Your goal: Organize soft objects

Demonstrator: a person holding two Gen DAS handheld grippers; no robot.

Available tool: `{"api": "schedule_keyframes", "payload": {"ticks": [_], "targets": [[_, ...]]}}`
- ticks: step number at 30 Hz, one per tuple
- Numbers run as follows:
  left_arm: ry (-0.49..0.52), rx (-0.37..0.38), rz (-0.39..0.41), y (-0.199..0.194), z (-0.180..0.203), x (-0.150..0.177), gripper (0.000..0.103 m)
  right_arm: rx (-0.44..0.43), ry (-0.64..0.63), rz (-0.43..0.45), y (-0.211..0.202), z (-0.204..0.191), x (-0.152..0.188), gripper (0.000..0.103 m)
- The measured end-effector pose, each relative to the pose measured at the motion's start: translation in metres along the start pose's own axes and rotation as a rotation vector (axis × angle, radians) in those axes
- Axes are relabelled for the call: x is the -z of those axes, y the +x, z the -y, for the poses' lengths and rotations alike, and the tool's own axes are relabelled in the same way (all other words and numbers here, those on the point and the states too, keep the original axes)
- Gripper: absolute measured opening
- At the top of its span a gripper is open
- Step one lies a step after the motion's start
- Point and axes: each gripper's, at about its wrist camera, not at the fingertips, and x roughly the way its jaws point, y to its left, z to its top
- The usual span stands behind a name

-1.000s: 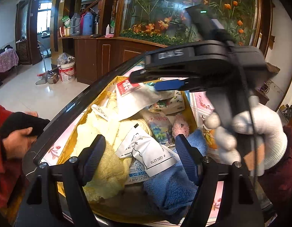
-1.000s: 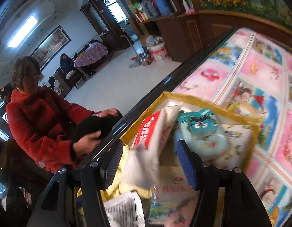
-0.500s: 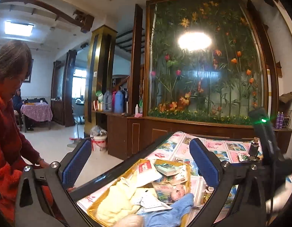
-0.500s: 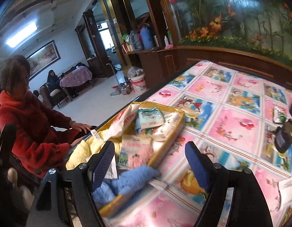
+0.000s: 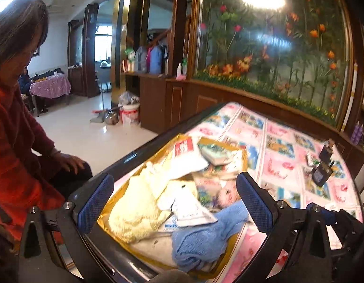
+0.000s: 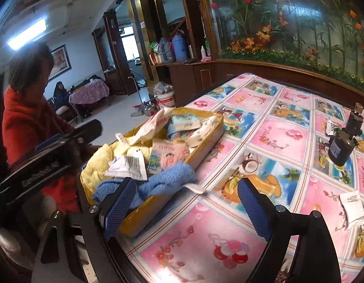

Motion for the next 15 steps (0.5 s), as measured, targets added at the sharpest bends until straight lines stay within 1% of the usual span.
{"api": "schedule_keyframes", "payload": {"ticks": [2,5,10,15], "targets": [[0.018,-0.012,-0.020,0.005,0.003,0.003,0.103,0.005,-0.019,-0.015,0.004,-0.005,0.004,0.090],[0.028,-0.028,-0.019,0.008,0.002,0.008,0.103,0.027,-0.059,-0.023,0.008,-0.015,0.008,0.090],[0.011,-0.038,-0.021,0.010,-0.006,0.009,0.103,0.035,-0.088,-0.042,0.016,-0.024,0.010,0.091],[0.000,-0.050,-0.045,0.017,-0.014,0.010,0.103,0.038,-0.099,-0.069,0.025,-0.029,0.011,0.091]]}}
